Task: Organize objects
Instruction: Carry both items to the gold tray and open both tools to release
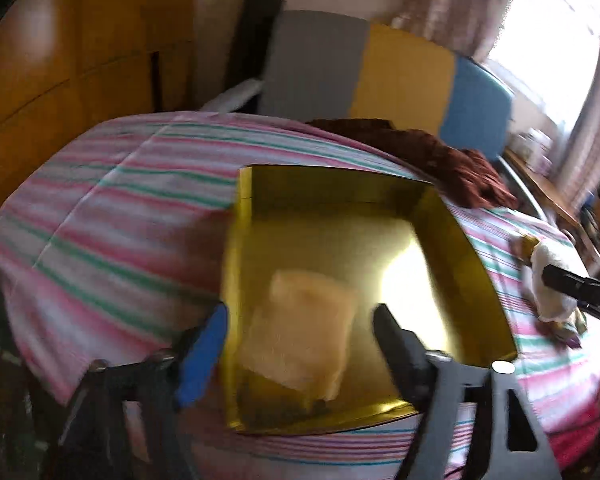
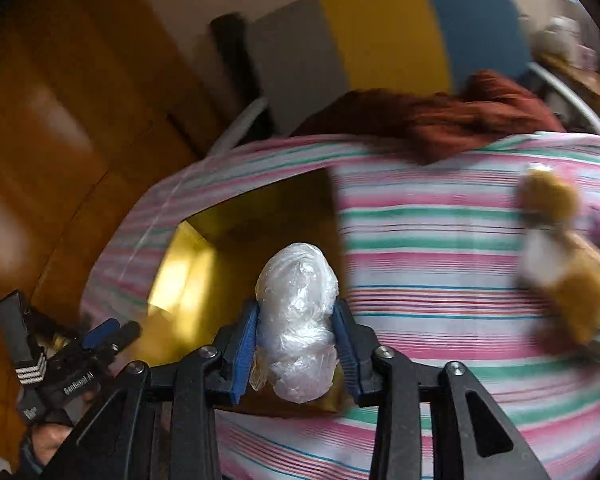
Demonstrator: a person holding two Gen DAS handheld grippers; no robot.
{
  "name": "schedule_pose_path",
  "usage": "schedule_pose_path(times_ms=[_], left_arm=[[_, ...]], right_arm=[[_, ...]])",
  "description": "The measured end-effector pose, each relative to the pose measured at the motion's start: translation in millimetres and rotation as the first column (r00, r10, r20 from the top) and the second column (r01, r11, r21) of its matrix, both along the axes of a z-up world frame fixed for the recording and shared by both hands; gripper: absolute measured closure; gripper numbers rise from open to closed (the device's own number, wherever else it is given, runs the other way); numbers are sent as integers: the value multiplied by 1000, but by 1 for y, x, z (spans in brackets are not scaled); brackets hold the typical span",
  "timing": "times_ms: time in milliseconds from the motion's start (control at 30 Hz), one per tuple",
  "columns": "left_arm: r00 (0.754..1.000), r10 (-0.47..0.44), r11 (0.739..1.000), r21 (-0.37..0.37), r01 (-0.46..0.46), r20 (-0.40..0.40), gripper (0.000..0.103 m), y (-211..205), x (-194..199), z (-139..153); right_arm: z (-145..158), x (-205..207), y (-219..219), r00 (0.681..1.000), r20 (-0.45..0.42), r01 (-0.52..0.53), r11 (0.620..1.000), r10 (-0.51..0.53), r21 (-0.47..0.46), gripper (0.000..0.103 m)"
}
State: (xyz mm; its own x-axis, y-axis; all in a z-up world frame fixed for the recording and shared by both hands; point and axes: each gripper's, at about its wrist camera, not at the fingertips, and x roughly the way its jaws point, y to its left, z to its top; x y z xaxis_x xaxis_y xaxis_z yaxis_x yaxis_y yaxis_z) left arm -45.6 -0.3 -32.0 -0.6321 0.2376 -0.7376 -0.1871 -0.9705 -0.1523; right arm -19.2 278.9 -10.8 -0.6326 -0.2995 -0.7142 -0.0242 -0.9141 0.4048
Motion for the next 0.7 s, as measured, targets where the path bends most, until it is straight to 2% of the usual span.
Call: schedule_pose_path(times_ms=[33,67,100,167,267,367,533,700], left_arm=[[1000,16,1000,0,-16,-2,17,-6,1,0],[1000,29,1000,3,-29,-2,17,-12,2,0],[999,43,999,1,-43,-3,15,-17,4,-1],[998,63,998,-5,-63,-14,12,-21,8,1],[995,88,996,11,-87,-42,12,-28,13,9],[994,91,996,29,-89,-61,9,-27,17,19],[995,47,999,12,-46,-87,8,-9,21,27],[997,-5,1000,2,5,-81,8,9,25,27]], right_arm=[[-3,-6,-13,1000,4,-28,999,28,-20,59],[-8,-15,-23,998,12,-60,997,61,-53,49],[-9,-17,-31,997,17,-73,995,74,-60,43],[-11,-23,-46,995,16,-97,994,97,-44,42],[-12,-18,-51,993,22,-113,993,114,-28,41],[-12,-8,-50,995,27,-102,994,101,36,40],[-13,1,-52,997,20,-75,989,73,126,39],[-9,11,-52,999,-5,-36,971,38,237,38]])
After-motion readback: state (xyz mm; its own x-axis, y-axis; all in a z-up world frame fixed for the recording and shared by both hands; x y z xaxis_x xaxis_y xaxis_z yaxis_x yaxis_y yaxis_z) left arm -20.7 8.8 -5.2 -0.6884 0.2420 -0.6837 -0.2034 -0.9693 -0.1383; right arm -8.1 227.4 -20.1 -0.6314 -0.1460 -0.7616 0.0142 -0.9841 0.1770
